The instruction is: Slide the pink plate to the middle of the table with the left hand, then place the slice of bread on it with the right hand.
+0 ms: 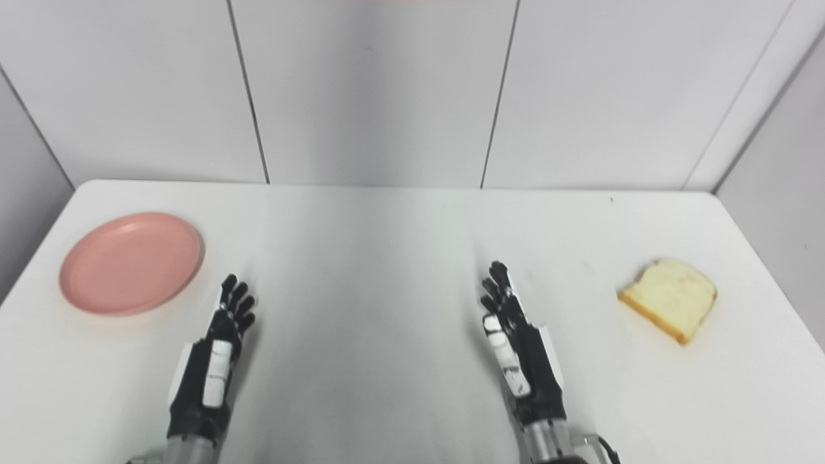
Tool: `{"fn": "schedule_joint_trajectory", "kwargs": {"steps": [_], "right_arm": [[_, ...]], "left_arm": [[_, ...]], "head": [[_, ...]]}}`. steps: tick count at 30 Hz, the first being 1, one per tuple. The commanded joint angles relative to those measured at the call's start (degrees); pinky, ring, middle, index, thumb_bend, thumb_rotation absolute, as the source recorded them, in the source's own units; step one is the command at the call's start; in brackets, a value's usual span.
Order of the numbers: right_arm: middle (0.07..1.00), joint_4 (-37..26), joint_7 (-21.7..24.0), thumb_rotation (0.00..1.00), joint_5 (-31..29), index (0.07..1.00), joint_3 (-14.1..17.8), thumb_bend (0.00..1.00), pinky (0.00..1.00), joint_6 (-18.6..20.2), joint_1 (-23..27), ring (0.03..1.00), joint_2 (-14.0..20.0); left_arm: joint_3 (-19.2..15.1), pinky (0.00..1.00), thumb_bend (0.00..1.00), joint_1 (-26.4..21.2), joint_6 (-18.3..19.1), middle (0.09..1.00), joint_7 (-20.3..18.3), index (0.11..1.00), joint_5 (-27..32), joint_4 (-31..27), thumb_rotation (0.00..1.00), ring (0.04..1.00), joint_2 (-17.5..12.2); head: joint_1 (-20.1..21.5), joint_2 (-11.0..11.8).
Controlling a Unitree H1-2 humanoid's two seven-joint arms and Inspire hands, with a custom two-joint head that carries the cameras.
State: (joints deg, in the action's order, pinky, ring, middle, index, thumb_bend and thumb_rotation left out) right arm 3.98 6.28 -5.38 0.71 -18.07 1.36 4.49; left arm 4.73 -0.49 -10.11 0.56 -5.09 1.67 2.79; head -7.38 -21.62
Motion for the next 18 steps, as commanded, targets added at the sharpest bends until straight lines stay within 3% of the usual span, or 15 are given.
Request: {"fn": "schedule_joint_trajectory", "kwargs": {"steps": [1, 9, 18], "right_arm": [[0.999, 6.24, 0.69, 0.89, -0.78, 0.99, 0.44, 0.74, 0.98, -3.63, -2.34, 0.979, 0.32], [1.0, 11.14, 1.77, 0.91, -2.28, 0.998, 0.63, 0.76, 1.0, -6.24, -0.66, 0.993, 1.06], [1.0, 12.35, 2.95, 0.92, -3.99, 1.0, 1.19, 0.74, 1.0, -6.25, -0.16, 1.0, 1.51]], "left_arm": [[0.45, 0.95, 0.81, -0.52, -2.81, 0.998, 1.04, 1.0, -1.05, 1.57, 1.0, 0.973, 0.91], [0.92, 0.92, 0.72, -1.92, -6.64, 0.999, 1.84, 1.0, -2.16, 6.09, 1.0, 0.969, 1.14], [0.9, 0.89, 0.62, -2.78, -8.82, 0.996, 2.72, 1.0, -3.5, 8.21, 1.0, 0.958, 1.81]], "head": [[-0.62, 0.99], [-4.46, 4.09], [-5.37, 3.97]]}}
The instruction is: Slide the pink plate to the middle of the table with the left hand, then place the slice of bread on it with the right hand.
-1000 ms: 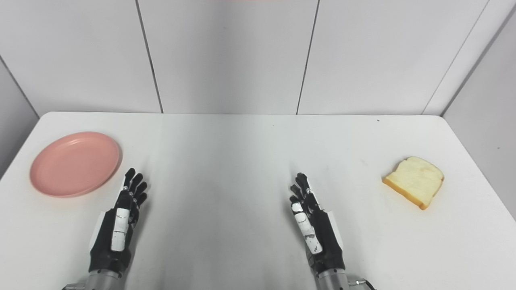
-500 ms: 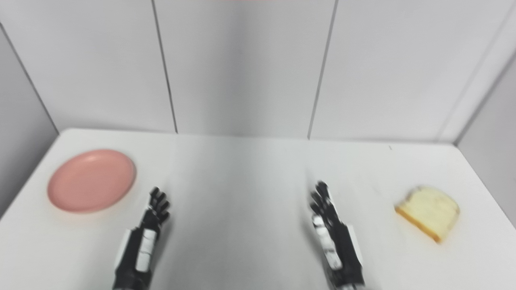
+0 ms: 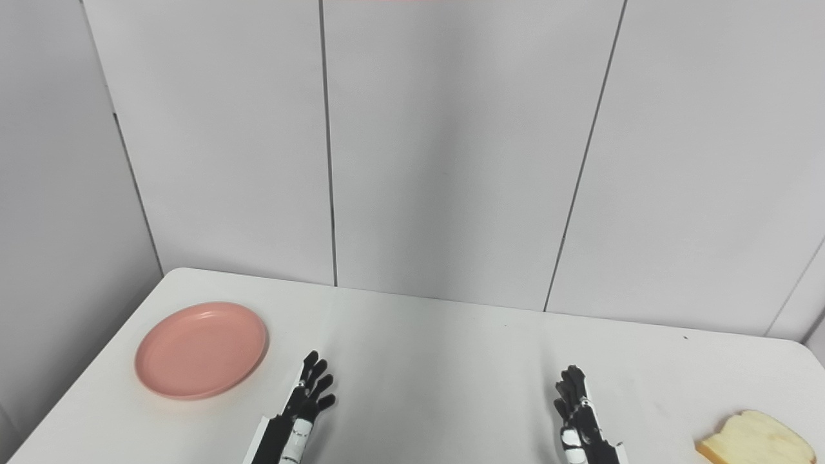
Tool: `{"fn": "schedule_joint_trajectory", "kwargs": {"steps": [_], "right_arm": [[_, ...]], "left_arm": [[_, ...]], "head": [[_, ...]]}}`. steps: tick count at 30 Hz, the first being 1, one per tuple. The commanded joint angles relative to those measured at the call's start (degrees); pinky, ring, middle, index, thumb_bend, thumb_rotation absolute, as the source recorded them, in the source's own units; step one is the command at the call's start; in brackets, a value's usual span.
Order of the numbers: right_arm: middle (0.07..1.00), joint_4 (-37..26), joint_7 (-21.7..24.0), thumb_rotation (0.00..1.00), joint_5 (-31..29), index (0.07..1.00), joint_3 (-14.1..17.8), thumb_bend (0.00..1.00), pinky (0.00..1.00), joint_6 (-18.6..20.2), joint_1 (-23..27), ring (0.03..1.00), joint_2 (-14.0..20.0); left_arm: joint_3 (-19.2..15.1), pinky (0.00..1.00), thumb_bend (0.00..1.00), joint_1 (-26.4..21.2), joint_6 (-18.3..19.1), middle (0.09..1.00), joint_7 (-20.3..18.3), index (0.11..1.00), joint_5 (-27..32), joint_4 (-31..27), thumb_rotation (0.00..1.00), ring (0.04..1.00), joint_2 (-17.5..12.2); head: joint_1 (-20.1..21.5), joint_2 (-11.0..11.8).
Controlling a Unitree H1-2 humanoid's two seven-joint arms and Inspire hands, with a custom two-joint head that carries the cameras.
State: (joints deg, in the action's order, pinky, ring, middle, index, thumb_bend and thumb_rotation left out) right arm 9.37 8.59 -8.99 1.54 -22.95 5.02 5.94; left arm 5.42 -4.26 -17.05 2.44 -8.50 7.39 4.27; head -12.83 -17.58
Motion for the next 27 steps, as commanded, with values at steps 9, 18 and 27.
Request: {"fn": "schedule_joint_trajectory", "kwargs": {"steps": [9, 18, 27], "right_arm": [[1.0, 5.78, 0.66, 0.91, -1.51, 1.0, 0.01, 0.74, 1.0, 0.31, -4.04, 1.0, -0.69], [1.0, 2.67, 0.21, 0.89, -2.75, 1.0, -0.25, 0.78, 1.0, 2.93, -4.93, 0.983, -2.02], [1.0, 1.84, 0.21, 0.89, -2.54, 1.0, -0.5, 0.79, 1.0, 3.41, -5.16, 0.978, -2.26]], "left_arm": [[-0.83, 0.91, 0.75, 1.44, -6.25, 0.973, -0.49, 0.967, 5.72, 2.08, 0.92, 0.945, 0.8], [-2.29, 0.89, 0.84, 0.68, -5.16, 0.917, -2.0, 0.887, 13.1, -6.77, 0.9, 0.923, 0.41], [-9.7, 0.8, 0.93, -9.54, -9.34, 0.836, -1.12, 0.772, 13.5, -4.6, 0.88, 0.837, -5.76]], "head": [[1.05, -1.53], [2.54, -3.61], [2.84, -3.84]]}}
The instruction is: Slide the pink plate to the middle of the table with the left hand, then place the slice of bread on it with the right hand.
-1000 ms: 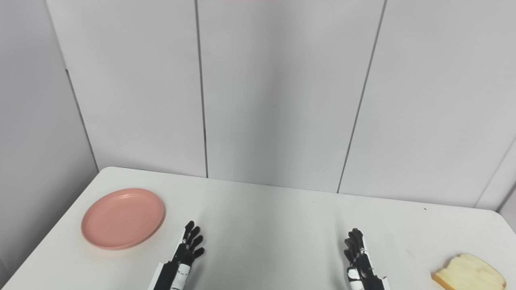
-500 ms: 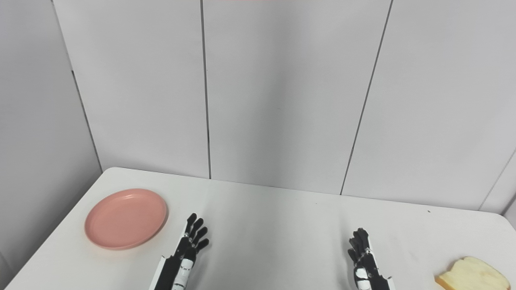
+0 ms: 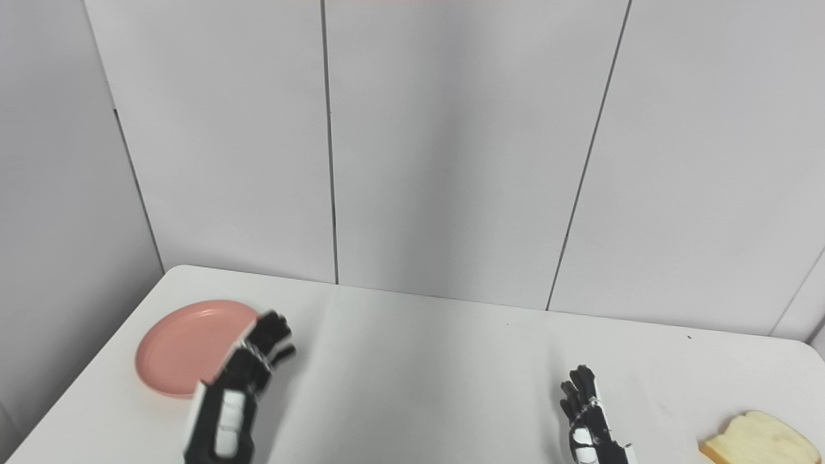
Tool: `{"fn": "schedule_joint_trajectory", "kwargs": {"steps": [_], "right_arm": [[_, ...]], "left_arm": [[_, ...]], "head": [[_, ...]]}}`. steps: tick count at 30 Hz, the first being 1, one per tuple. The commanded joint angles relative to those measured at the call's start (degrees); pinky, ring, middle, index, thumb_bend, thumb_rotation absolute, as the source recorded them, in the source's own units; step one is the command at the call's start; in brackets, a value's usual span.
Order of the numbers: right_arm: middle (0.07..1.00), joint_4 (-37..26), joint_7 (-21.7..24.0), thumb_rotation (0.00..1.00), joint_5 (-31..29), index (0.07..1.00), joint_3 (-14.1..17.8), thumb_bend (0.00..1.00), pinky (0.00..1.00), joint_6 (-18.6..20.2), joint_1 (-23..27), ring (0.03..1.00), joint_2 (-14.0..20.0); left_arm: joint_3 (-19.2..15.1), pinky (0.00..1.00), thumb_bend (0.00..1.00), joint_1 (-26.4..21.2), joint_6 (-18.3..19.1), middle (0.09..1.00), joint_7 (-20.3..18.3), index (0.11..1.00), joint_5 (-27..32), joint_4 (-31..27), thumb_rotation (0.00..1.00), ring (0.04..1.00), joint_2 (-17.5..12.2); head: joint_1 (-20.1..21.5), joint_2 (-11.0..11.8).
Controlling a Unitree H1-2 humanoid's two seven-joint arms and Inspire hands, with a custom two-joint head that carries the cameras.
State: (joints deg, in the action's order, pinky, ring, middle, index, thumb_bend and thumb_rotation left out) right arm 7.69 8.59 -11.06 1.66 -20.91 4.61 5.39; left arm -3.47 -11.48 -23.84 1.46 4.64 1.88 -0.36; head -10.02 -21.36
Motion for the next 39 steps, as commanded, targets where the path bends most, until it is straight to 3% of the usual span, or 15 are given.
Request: {"fn": "schedule_joint_trajectory", "kwargs": {"steps": [1, 5, 12, 19, 23, 27, 34, 39], "right_arm": [[0.996, 3.55, 0.21, 0.88, -0.49, 1.0, -0.6, 0.78, 1.0, 1.32, -4.75, 0.974, -1.74], [0.988, 3.67, 0.28, 0.87, -0.82, 0.997, -0.49, 0.77, 1.0, 1.67, -4.66, 0.968, -1.76], [0.98, 3.35, 0.43, 0.86, -0.92, 0.987, -0.53, 0.75, 1.0, 2.33, -4.72, 0.969, -1.63], [0.973, 2.99, 0.45, 0.85, -0.94, 0.972, -0.43, 0.76, 0.99, 2.7, -4.97, 0.963, -1.52], [0.968, 2.91, 0.35, 0.85, -0.57, 0.96, -0.48, 0.76, 0.98, 2.68, -4.99, 0.962, -1.44], [0.957, 2.96, 0.27, 0.85, -0.51, 0.95, -0.4, 0.77, 0.97, 2.65, -5.01, 0.954, -1.38], [0.952, 2.52, 0.32, 0.84, -0.7, 0.944, -0.35, 0.76, 0.97, 2.84, -5.25, 0.947, -1.3], [0.953, 1.89, 0.23, 0.84, -0.36, 0.943, -0.45, 0.78, 0.97, 3.01, -5.49, 0.948, -1.19]], "left_arm": [[-1.75, 0.82, 0.95, -3.33, -2.84, 0.851, -0.41, 0.785, 0.77, 2.12, 0.88, 0.855, -1.96], [-5.72, 0.83, 0.97, -7.98, -3.01, 0.864, 0.53, 0.794, 0.98, 4.54, 0.88, 0.874, -4.51], [-9.95, 0.77, 0.98, -13.07, -2.64, 0.808, 3.87, 0.78, -1.38, 5.8, 0.89, 0.821, -8.18], [-13.74, 0.79, 1.0, -18.55, -1.28, 0.831, 0.57, 0.79, 8.46, 12.4, 0.86, 0.853, -14.11], [-14.44, 0.75, 1.0, -21.09, 1.99, 0.846, -2.03, 0.823, 12.11, 16.11, 0.88, 0.844, -18.42], [-14.53, 0.73, 1.0, -23.09, 4.3, 0.821, -4.43, 0.798, 14.1, 20.27, 0.88, 0.808, -21.79], [-14.68, 0.76, 1.0, -25.81, 1.57, 0.85, -6.6, 0.813, 13.53, 30.71, 0.87, 0.849, -25.01], [-14.41, 0.69, 1.0, -27.06, -1.12, 0.825, -6.18, 0.818, 12.0, 37.6, 0.86, 0.828, -25.03]], "head": [[0.03, -0.06], [-0.16, 0.03], [-0.16, 0.01], [-0.46, -0.44], [-0.3, -0.47], [-0.41, -0.48], [-0.66, -0.92], [-0.35, -1.31]]}}
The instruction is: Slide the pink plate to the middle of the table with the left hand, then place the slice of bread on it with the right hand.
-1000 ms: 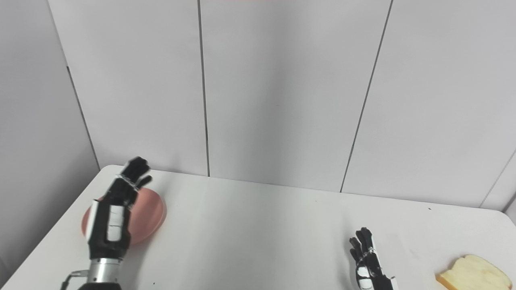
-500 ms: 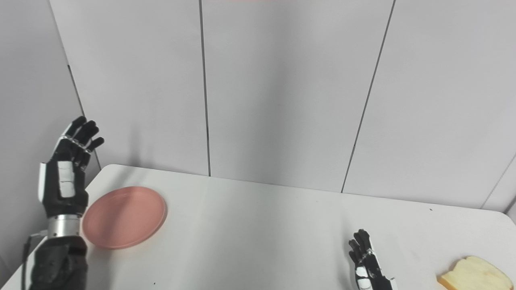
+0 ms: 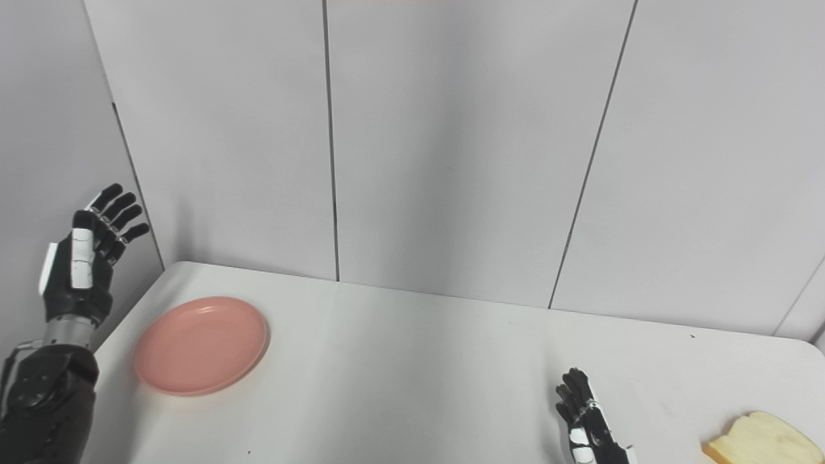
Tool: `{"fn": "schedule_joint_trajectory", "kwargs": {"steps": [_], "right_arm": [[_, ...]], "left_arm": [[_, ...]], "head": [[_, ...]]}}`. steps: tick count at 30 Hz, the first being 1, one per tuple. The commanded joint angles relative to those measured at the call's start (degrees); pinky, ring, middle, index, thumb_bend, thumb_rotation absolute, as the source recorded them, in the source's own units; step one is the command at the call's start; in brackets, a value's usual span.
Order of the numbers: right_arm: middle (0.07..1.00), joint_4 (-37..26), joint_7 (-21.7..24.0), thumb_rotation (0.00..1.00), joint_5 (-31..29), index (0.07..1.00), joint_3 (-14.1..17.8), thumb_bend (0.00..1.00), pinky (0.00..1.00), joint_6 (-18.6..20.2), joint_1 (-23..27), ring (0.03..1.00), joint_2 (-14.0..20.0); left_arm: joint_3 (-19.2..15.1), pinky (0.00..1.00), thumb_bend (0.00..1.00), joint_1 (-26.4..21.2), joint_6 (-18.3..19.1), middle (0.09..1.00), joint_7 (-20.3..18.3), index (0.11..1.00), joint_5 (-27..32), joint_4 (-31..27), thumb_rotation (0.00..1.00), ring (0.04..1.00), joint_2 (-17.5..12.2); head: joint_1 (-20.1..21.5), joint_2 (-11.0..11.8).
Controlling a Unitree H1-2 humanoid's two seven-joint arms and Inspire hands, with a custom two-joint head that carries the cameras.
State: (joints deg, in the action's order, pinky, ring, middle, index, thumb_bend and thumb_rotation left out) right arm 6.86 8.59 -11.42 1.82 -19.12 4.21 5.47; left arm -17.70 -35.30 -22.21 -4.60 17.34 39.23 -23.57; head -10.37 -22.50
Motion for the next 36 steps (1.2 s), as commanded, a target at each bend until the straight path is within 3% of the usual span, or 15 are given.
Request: {"fn": "schedule_joint_trajectory", "kwargs": {"steps": [1, 10, 14, 15, 19, 23, 27, 36], "right_arm": [[0.952, 2.49, 0.2, 0.84, -0.01, 0.943, -0.62, 0.78, 0.97, 1.45, -5.19, 0.947, -1.27], [0.947, 0.96, -0.12, 0.83, 0.11, 0.934, -0.54, 0.77, 0.96, 2.7, -5.81, 0.942, -1.36], [0.941, 0.21, -0.32, 0.83, 0.12, 0.927, -0.42, 0.76, 0.96, 3.32, -6.03, 0.937, -1.34], [0.941, 0.09, -0.34, 0.83, 0.14, 0.928, -0.4, 0.76, 0.96, 3.48, -6.07, 0.937, -1.34], [0.939, -0.03, -0.25, 0.82, 0.06, 0.926, -0.33, 0.76, 0.95, 3.52, -6.16, 0.935, -1.3], [0.935, 0.03, -0.15, 0.81, -0.12, 0.925, -0.21, 0.77, 0.95, 3.53, -6.11, 0.929, -1.27], [0.931, 0.09, -0.2, 0.82, 0.12, 0.923, -0.18, 0.77, 0.94, 3.32, -6.08, 0.924, -1.22], [0.932, -0.02, -0.11, 0.81, -0.21, 0.919, -0.14, 0.78, 0.94, 3.67, -6.08, 0.927, -1.25]], "left_arm": [[-0.07, 0.69, 1.0, -3.39, -3.05, 0.823, -0.22, 0.819, -0.84, 1.55, 0.86, 0.826, -1.64], [0.3, 0.71, 0.97, -5.21, -4.27, 0.832, 0.17, 0.833, -1.8, 12.07, 0.87, 0.827, -0.17], [-0.49, 0.73, 0.89, -6.51, -4.6, 0.82, -1.03, 0.833, -0.59, 17.82, 0.86, 0.838, 0.52], [-0.5, 0.78, 0.9, -6.83, -4.65, 0.819, -0.94, 0.836, -0.76, 19.48, 0.86, 0.842, 0.58], [-0.78, 0.79, 0.95, -7.68, -4.6, 0.819, -0.97, 0.836, -0.62, 23.93, 0.85, 0.834, 0.72], [-1.0, 0.79, 0.91, -8.19, -4.49, 0.828, -0.74, 0.831, -0.35, 26.25, 0.85, 0.839, 0.79], [-0.56, 0.81, 0.94, -8.34, -4.61, 0.835, -0.37, 0.835, -1.14, 27.64, 0.86, 0.845, 0.5], [-0.59, 0.82, 0.93, -7.49, -4.64, 0.839, -2.53, 0.836, -0.76, 27.77, 0.84, 0.871, 0.49]], "head": [[0.06, -0.27], [0.71, -1.11], [0.91, -1.32], [0.91, -1.32], [1.2, -1.57], [1.28, -1.83], [1.23, -1.89], [1.45, -2.12]]}}
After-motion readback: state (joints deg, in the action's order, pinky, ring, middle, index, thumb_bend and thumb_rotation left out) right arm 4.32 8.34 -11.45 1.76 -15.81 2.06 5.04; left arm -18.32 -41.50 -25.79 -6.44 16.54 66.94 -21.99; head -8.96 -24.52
